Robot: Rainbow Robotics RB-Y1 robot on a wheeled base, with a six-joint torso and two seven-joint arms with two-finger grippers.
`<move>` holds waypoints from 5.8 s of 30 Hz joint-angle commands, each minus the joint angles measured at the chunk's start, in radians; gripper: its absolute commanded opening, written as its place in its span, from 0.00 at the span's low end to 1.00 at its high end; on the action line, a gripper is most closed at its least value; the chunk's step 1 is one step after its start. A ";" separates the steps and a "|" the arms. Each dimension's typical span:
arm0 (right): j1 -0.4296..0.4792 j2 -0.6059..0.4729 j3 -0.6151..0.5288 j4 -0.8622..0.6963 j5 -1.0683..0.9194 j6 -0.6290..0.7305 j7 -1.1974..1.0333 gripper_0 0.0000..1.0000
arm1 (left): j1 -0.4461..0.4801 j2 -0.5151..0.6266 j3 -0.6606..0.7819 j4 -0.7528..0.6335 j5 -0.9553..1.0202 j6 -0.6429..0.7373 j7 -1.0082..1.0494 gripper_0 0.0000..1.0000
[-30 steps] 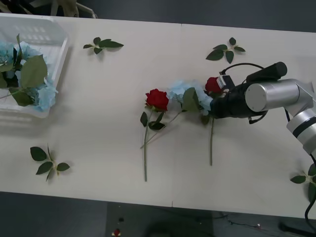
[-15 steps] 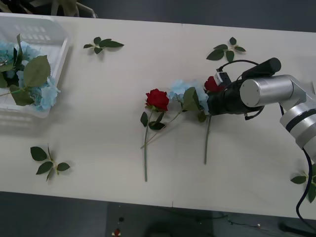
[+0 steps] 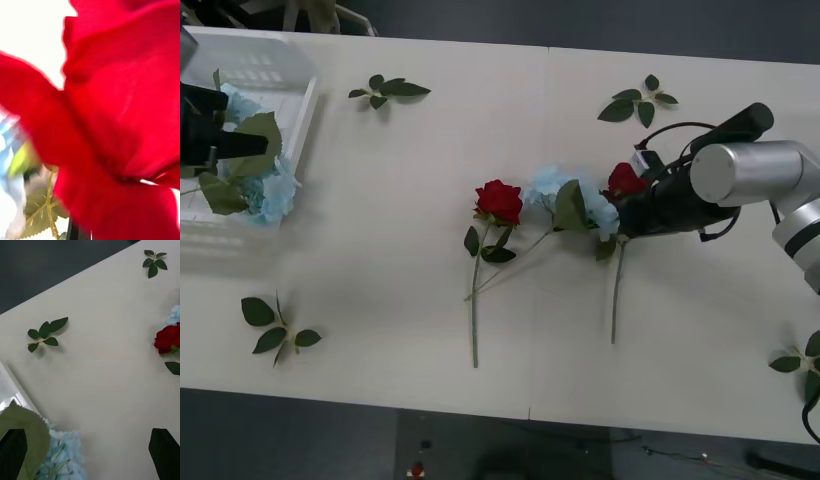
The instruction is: Put the red flowers into the right box and the blue flowers into the left box
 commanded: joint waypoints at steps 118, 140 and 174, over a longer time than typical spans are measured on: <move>0.560 0.152 -0.911 -0.695 -0.522 0.425 0.844 0.87 | 0.019 -0.607 -0.362 -0.088 0.225 -0.144 -0.320 0.00; 0.592 0.165 -0.613 -0.376 -0.941 0.364 1.152 0.87 | 0.028 -0.705 -0.382 -0.081 0.342 -0.241 -0.320 0.00; 0.496 0.347 -0.280 -0.376 -0.947 0.110 1.152 0.87 | 0.030 -0.707 -0.382 -0.081 0.355 -0.281 -0.320 0.00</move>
